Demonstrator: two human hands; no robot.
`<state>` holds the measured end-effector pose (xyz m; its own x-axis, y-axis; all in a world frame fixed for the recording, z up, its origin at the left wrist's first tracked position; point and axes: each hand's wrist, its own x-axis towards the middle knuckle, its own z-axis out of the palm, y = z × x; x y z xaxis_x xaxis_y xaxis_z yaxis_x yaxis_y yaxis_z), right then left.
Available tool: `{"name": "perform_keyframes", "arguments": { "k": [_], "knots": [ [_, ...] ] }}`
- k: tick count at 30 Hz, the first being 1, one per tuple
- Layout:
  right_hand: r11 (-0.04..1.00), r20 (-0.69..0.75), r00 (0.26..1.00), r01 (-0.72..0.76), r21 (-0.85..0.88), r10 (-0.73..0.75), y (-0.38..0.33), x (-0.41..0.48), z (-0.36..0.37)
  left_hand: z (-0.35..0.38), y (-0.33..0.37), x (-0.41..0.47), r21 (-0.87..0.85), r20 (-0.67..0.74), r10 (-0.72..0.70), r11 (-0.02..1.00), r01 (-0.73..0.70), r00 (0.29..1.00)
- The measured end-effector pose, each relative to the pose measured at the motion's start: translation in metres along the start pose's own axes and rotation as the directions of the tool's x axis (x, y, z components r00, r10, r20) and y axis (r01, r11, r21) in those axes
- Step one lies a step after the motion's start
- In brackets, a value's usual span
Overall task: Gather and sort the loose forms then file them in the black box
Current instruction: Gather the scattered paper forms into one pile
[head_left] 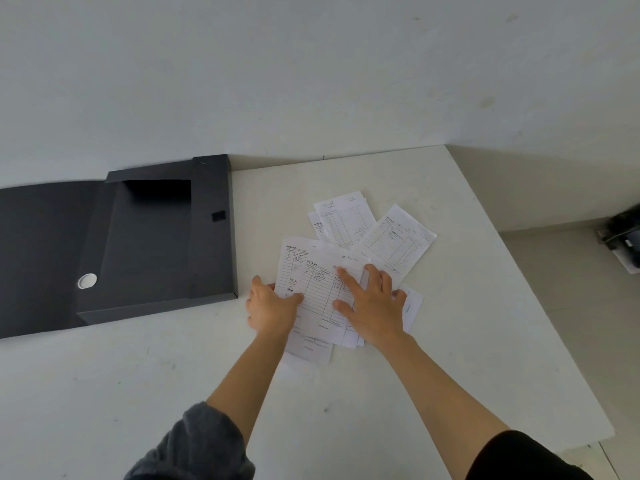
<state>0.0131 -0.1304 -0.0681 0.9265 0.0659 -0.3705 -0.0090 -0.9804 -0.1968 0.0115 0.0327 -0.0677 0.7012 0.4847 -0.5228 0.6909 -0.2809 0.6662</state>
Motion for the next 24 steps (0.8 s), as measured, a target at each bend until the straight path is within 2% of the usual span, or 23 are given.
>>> {"name": "perform_keyframes", "arguments": {
  "k": [6, 8, 11, 14, 17, 22, 24],
  "knots": [
    [1.0, -0.015, 1.0, 0.014, -0.015, -0.014, -0.001, -0.002, 0.001, -0.004, 0.003, 0.02, -0.101, 0.09, -0.166, 0.979, 0.175, 0.982],
    [1.0, -0.013, 1.0, 0.018, -0.013, -0.018, -0.002, -0.002, 0.002, -0.003, 0.004, 0.019, -0.098, 0.093, -0.174, 0.978, 0.183, 0.98],
    [1.0, -0.014, 1.0, 0.016, -0.013, -0.016, -0.001, -0.001, 0.002, -0.002, 0.008, 0.006, -0.02, 0.073, -0.114, 0.993, 0.116, 0.991],
    [1.0, -0.009, 1.0, 0.019, -0.018, -0.019, 0.0, -0.002, 0.001, 0.005, 0.008, -0.005, 0.062, 0.061, 0.032, 0.997, -0.036, 0.998],
    [1.0, -0.013, 1.0, 0.023, -0.011, -0.023, 0.0, -0.004, 0.001, 0.007, 0.007, -0.01, 0.072, 0.08, 0.135, 0.987, -0.141, 0.988],
    [0.999, -0.002, 0.999, 0.036, 0.02, -0.036, 0.003, -0.003, -0.002, 0.0, 0.013, -0.002, 0.082, 0.11, 0.096, 0.991, -0.105, 0.989],
    [0.99, -0.089, 0.996, 0.017, 0.138, -0.005, 0.008, -0.001, -0.006, -0.003, 0.015, 0.004, 0.077, 0.123, 0.095, 0.991, -0.105, 0.988]
  ]
}}
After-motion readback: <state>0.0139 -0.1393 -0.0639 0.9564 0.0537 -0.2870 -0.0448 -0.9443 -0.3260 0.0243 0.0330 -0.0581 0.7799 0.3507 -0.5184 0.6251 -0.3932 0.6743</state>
